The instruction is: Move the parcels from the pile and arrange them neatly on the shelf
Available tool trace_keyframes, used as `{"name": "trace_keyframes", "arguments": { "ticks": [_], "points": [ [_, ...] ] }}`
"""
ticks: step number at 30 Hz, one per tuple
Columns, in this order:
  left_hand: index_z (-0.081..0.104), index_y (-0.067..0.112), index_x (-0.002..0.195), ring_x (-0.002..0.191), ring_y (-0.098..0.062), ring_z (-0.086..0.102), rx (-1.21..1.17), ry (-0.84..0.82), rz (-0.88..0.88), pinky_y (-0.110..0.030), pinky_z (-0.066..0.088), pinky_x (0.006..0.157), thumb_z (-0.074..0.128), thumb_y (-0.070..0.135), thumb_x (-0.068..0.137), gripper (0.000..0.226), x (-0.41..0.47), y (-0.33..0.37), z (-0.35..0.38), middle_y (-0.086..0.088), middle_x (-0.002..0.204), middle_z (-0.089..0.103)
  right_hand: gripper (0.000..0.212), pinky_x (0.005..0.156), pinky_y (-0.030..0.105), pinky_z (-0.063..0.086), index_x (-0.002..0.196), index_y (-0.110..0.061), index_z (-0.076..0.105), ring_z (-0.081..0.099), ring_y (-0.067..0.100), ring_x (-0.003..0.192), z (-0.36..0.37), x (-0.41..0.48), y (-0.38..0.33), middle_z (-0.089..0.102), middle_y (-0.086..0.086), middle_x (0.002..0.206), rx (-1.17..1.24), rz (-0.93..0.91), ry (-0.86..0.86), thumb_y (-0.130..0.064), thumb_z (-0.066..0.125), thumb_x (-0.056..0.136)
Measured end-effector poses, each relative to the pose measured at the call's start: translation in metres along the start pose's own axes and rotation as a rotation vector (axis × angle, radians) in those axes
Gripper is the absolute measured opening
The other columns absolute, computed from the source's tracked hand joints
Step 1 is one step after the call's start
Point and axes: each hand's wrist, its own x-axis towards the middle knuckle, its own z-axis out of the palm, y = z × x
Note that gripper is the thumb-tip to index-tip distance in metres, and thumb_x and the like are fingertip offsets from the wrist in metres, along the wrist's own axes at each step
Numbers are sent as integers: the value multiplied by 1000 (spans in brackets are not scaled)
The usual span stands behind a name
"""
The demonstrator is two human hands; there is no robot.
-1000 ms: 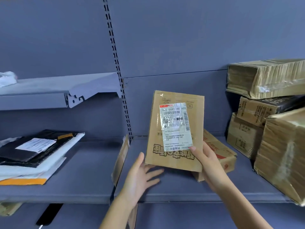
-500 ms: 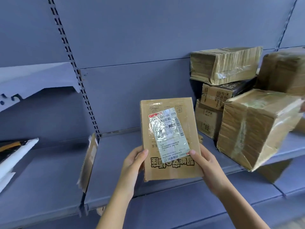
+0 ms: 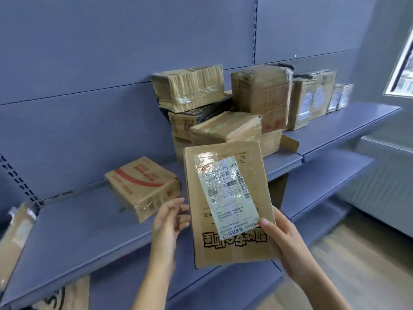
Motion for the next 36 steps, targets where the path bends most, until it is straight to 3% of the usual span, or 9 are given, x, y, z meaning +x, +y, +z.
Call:
{"name": "trace_keyframes", "arguments": {
  "ticks": [5,9,12,15,18,24,29,33,36],
  "points": [
    [65,10,92,57,-8,60,74,-120,-112,-17,47,54,44,5,97,22,-47,-42,81,0,74,68,39,71,28,57,116,-23,67,69,24,103,-85,-51,-20,70,11,117,67,7,182,-37,68,80],
    [65,13,90,65,-15,62,114,-167,-175,-27,47,66,44,5,98,24,-73,-72,149,-2,81,67,40,70,25,56,117,-21,66,69,22,100,-159,-97,-36,70,11,116,29,-1,354,-35,71,80],
    [66,16,89,65,-13,63,150,-292,-214,-28,48,69,46,10,97,23,-96,-96,218,1,79,68,48,78,33,57,121,-20,64,68,24,103,-210,-132,-50,70,9,116,5,-22,496,-41,69,78],
    [66,9,95,74,-24,64,208,-485,-244,-39,50,72,46,11,96,20,-120,-114,286,-13,90,70,46,84,42,57,122,-20,63,67,27,106,-254,-162,-60,70,11,118,7,-41,637,-39,67,81],
    [64,3,101,84,-36,64,221,-633,-275,-50,50,82,45,11,94,22,-131,-129,343,-22,98,70,49,74,28,58,120,-24,65,68,24,106,-292,-185,-69,71,6,118,32,-71,755,-45,70,76],
    [65,15,92,64,-10,65,206,-813,-358,-32,50,72,45,9,96,21,-118,-171,435,-1,80,70,49,73,26,57,119,-29,67,68,25,107,-365,-198,-76,70,7,119,51,-105,920,-50,70,75],
    [65,13,95,67,-14,64,202,-914,-397,-29,48,69,46,8,96,20,-76,-202,518,-2,81,70,46,71,29,57,117,-26,66,69,27,103,-428,-162,-82,70,9,118,14,-135,1021,-50,68,79],
    [65,13,95,69,-18,62,193,-997,-418,-33,46,75,45,9,97,21,-35,-213,595,-2,79,70,53,76,42,48,119,-30,65,65,33,105,-483,-128,-90,70,7,118,-51,-132,1074,-60,69,76],
    [65,12,101,73,-19,63,218,-1115,-400,-34,48,75,45,13,98,20,-17,-229,642,-9,92,70,59,75,27,56,118,-29,65,67,28,107,-518,-109,-93,70,8,119,-45,-127,1120,-61,73,70]
  ]
}}
